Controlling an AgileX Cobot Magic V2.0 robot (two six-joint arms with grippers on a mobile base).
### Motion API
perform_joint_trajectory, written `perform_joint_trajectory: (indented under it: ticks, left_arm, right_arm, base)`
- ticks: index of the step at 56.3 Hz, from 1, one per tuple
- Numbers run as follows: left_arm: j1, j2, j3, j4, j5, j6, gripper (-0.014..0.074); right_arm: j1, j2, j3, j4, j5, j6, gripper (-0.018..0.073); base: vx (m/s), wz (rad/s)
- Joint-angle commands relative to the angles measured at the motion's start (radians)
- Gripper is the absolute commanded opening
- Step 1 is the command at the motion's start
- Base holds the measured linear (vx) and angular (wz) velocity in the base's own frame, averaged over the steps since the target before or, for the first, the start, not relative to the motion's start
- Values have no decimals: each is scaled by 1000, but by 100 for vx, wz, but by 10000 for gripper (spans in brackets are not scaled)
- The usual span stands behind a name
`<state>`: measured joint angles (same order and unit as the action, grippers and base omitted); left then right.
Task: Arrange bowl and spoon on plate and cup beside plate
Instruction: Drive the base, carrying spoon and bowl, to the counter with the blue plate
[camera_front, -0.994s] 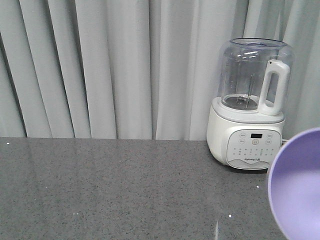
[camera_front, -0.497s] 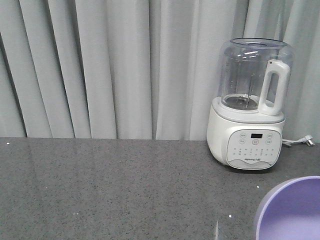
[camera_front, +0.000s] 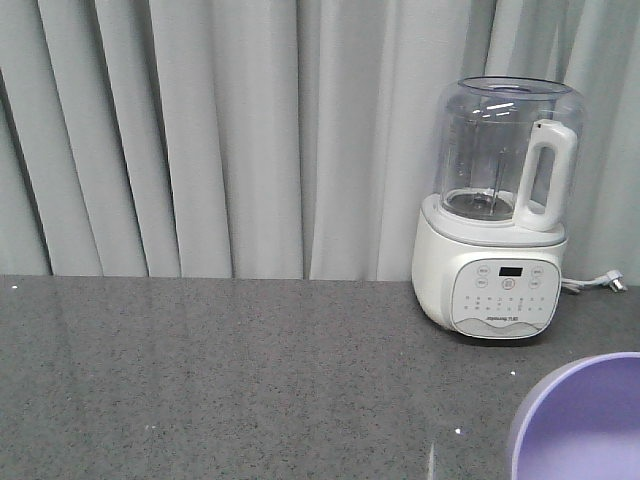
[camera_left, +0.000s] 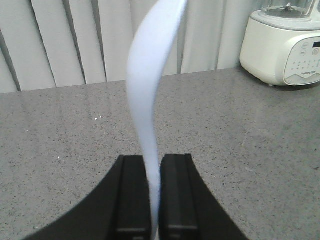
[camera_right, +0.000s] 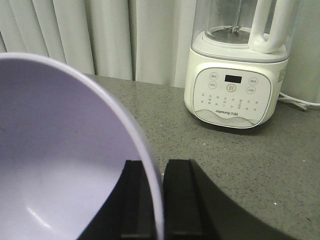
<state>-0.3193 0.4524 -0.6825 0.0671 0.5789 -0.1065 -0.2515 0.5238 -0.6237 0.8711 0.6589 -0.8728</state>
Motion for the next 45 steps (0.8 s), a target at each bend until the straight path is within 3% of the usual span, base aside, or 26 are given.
perform_joint_trajectory:
  ticks: [1,23,45]
  left_arm:
    - [-6,8,-22,2,-86,0,-3]
    - [-6,8,-22,2,-86,0,-3]
    - [-6,8,-22,2,-86,-1,-3]
  right_arm:
    - [-2,5,-27,48,-67,-9,-9]
    - [-2,5,-27,47,-67,-9,-9]
    - [-2,5,-27,47,-67,-9,-9]
  base:
    - [-1,-5]
    - [-6,-25]
    - [-8,-64]
